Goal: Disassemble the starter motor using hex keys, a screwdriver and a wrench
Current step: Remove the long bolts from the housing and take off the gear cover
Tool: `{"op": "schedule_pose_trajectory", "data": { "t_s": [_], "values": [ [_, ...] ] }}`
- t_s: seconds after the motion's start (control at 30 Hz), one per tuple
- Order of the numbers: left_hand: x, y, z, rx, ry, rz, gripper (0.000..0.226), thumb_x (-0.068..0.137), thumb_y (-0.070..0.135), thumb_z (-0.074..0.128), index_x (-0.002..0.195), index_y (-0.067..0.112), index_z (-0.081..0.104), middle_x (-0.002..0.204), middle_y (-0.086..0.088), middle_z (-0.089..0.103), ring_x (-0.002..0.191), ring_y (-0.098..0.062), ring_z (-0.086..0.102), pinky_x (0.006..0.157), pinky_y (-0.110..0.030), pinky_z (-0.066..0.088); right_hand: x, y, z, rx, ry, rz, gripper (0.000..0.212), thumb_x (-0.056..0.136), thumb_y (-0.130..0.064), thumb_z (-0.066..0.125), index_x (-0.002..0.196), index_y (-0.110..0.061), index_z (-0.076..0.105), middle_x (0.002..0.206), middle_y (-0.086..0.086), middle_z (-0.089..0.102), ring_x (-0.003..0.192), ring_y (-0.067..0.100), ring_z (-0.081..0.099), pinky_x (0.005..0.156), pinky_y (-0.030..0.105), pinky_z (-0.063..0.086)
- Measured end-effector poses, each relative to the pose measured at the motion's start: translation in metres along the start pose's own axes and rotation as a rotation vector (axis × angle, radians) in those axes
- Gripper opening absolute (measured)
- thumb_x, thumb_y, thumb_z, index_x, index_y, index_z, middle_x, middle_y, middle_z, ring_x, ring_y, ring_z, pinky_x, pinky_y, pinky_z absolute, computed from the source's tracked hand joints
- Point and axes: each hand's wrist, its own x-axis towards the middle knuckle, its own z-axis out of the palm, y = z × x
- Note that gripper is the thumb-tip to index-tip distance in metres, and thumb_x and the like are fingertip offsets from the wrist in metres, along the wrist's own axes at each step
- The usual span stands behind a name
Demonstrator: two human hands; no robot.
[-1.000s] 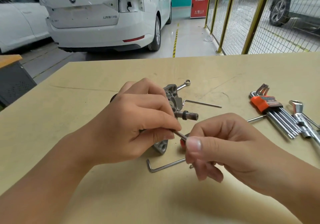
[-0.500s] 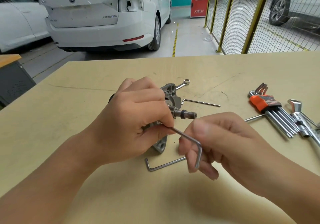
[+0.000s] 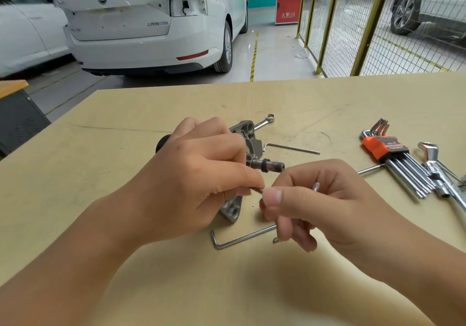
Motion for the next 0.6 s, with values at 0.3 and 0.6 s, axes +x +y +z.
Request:
{"op": "schedule_pose_trajectory", "data": {
  "t_s": [0.3, 0.6],
  "values": [
    [0.0011, -0.0005, 0.0042, -0.031, 0.118, -0.052, 0.011, 0.093, 0.015, 0.076, 0.084, 0.009, 0.079, 0.078, 0.000, 0.064, 0.070, -0.027, 0.054, 0.063, -0.051, 0.040, -0.0040, 0.0037, 0.0036, -0.071, 0.079, -0.110, 0.042, 0.065, -0.043, 0.084, 0.073, -0.006, 0.068, 0.056, 0.010, 0.056, 0.051, 0.014, 0.048, 0.049, 0.028, 0.037],
    [0.0020, -0.0033, 0.0069, -0.111, 0.150, -0.079, 0.021, 0.093, 0.018, 0.074, 0.076, 0.005, 0.070, 0.075, 0.006, 0.058, 0.068, -0.017, 0.046, 0.060, -0.048, 0.039, -0.0040, 0.0044, 0.0025, -0.036, 0.004, -0.165, 0.034, 0.077, -0.050, 0.075, 0.082, -0.016, 0.075, 0.066, 0.009, 0.065, 0.051, 0.011, 0.053, 0.049, 0.023, 0.041]
  ]
}}
